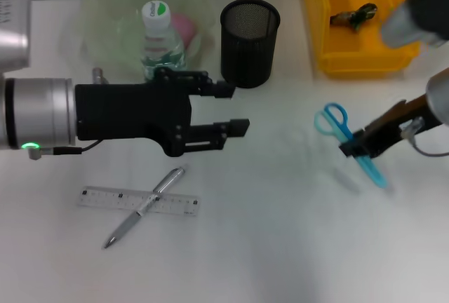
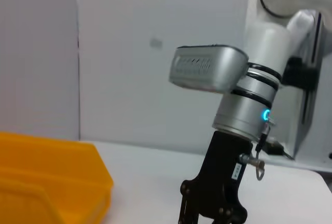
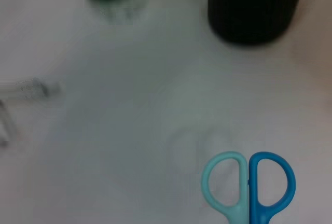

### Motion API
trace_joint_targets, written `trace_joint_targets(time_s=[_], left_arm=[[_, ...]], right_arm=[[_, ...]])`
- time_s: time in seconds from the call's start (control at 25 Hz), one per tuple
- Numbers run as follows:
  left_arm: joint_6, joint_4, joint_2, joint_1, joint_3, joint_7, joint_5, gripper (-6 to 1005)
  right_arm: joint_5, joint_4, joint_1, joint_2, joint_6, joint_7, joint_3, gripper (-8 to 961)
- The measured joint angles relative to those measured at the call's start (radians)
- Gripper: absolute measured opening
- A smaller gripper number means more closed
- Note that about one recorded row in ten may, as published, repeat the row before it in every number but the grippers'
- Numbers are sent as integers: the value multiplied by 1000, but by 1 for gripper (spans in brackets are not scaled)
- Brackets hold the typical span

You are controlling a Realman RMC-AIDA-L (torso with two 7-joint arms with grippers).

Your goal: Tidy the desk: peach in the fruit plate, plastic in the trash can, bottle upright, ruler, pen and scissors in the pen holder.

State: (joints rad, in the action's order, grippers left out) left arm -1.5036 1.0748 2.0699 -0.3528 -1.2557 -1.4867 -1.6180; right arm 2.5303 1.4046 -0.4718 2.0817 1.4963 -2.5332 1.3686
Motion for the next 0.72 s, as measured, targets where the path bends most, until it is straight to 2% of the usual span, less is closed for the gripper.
trace_joint_targets(time_s=[0.08, 0.12, 0.16, 0.32, 0.4, 0.52, 0.64, 0.72], left_arm=[[-1, -14, 0, 11, 4, 31, 27, 593], [-1, -23, 0, 15, 4, 46, 36, 593], [-2, -37, -1, 17, 5, 61, 44, 593], [-3, -96, -1, 19, 6, 96, 73, 593], [-3, -120, -2, 19, 7, 111, 87, 593], [-4, -146, -2, 20, 8, 131, 104, 593], [-4, -163, -2, 19, 9, 137, 114, 593], [-4, -172, -1, 19, 9, 139, 116, 593]], right_arm=[[-78, 16, 29, 0, -9, 54, -57, 233], [-172, 14, 50, 0, -16, 118, -134, 233], [-172, 14, 50, 0, -16, 118, -134, 233], [-405, -27, 78, -1, -20, 300, -316, 232], [-455, -43, 81, -1, -21, 349, -351, 232], [-573, -123, 65, -2, -34, 485, -449, 232], [-614, -174, 46, -2, -52, 541, -484, 232], [-655, -249, 16, -2, -119, 621, -493, 232]])
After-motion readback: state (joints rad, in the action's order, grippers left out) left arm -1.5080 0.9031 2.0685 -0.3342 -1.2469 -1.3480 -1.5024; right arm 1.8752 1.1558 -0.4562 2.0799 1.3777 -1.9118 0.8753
